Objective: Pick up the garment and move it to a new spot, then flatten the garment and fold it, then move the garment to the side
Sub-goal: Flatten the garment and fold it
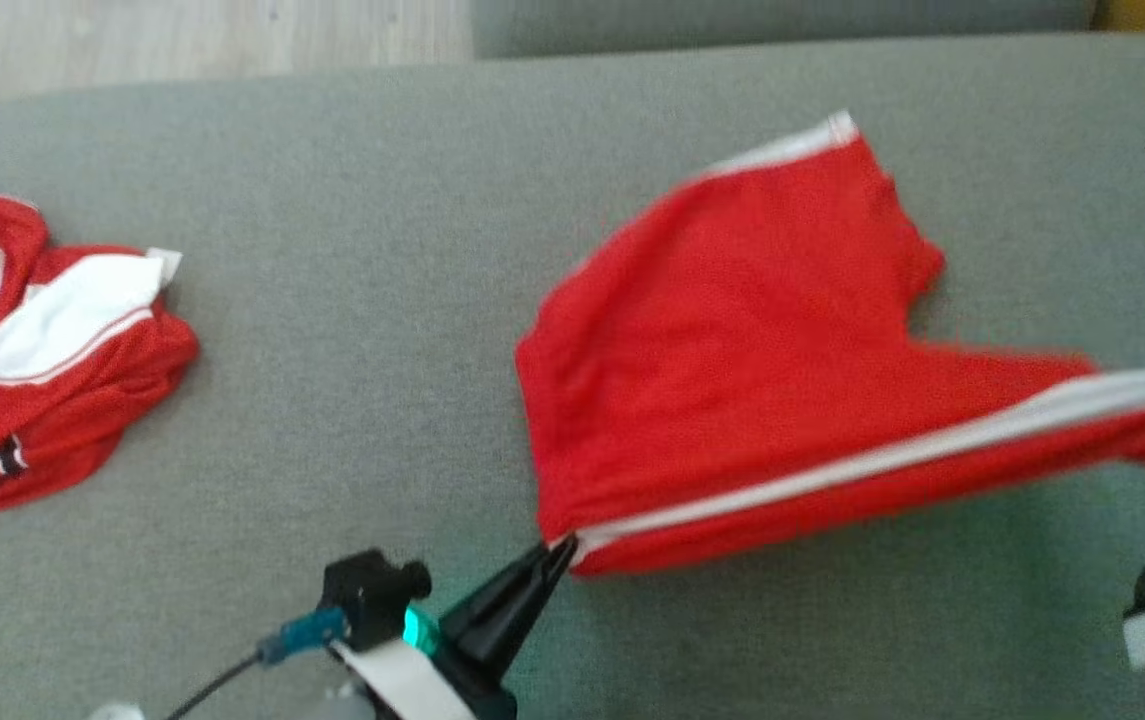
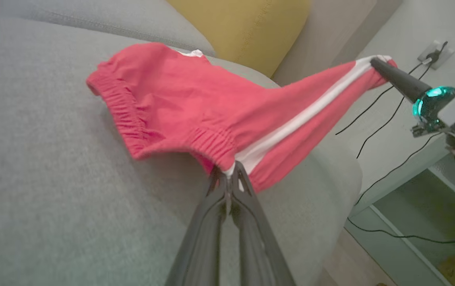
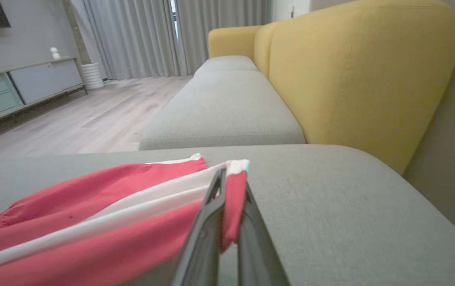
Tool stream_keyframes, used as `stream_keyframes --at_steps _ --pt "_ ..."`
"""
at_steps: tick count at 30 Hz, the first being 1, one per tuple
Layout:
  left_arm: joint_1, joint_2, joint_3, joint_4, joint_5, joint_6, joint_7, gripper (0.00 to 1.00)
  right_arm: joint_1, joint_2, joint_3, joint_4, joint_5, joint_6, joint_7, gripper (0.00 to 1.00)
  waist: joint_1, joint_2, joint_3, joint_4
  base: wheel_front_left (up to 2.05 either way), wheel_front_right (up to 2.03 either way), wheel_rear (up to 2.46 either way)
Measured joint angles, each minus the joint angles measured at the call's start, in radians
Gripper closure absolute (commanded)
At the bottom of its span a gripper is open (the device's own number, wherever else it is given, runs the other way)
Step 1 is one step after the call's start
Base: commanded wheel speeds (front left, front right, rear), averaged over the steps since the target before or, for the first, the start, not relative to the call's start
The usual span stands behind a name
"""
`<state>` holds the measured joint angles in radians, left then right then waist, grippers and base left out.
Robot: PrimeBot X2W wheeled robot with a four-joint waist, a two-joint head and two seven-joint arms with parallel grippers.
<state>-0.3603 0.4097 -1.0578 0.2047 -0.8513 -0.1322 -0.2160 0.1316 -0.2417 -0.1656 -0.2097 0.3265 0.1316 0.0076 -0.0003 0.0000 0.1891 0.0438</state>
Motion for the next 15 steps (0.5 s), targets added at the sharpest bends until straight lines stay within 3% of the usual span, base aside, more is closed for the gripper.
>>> stream_keyframes --at_steps 2,7,15 --pt "0.057 0.009 0.002 -0.028 -0.055 0.0 0.003 1.0 0.081 0.019 -0.016 -0.036 0.0 0.0 0.033 1.0 -0.0001 0.0 -0.036 0.005 0.0 0.0 0.0" --pt "0.057 0.002 0.056 -0.049 -0.111 0.0 -0.005 1.0 0.045 0.049 -0.023 -0.021 -0.005 0.0 0.077 1.0 0.0003 0.0 -0.031 0.013 0.0 0.0 0.0" --pt "-0.129 -0.087 0.095 0.06 -0.162 0.0 0.014 1.0 -0.239 0.037 0.01 0.161 -0.039 0.0 0.094 1.0 0.0006 0.0 0.054 0.06 0.0 0.0 0.0"
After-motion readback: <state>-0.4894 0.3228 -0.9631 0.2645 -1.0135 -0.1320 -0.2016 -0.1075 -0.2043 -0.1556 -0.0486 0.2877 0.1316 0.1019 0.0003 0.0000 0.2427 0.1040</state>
